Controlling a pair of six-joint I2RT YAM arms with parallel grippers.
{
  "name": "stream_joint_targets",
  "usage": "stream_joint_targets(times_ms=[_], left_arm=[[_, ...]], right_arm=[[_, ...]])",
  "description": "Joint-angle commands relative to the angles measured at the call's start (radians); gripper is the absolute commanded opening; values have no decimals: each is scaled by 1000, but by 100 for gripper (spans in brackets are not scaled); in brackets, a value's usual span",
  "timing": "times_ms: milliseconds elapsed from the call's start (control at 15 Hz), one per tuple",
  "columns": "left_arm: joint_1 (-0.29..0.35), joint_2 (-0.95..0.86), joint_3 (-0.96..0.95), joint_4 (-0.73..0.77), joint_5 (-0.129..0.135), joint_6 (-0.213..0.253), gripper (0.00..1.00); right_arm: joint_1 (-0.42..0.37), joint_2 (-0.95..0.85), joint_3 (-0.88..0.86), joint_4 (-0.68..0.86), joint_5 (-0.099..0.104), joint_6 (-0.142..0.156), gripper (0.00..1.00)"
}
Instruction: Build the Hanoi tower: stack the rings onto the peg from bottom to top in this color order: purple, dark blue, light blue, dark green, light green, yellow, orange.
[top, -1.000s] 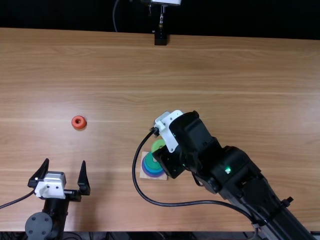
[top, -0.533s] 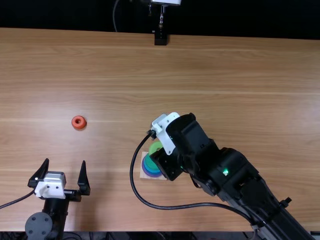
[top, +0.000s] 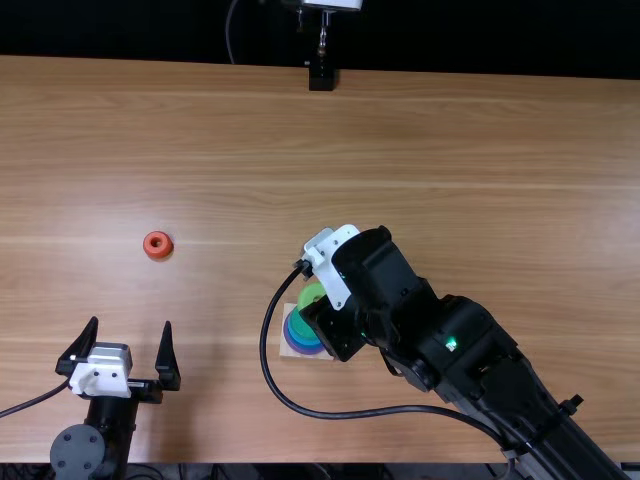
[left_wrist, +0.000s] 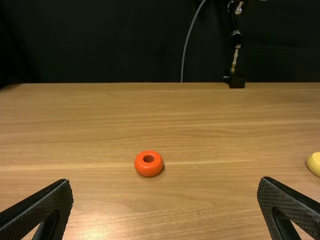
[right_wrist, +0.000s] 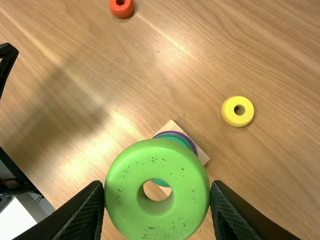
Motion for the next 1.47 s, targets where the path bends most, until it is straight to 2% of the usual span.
stream_joint_targets(times_ms=[0,1400], left_arm=[[9,-12,-32,-4,7,12,100],[9,-12,-32,-4,7,12,100]], right_arm=[[10,-18,-13,5,-4,3,0],[7,39,-45,51,-4,2,0]])
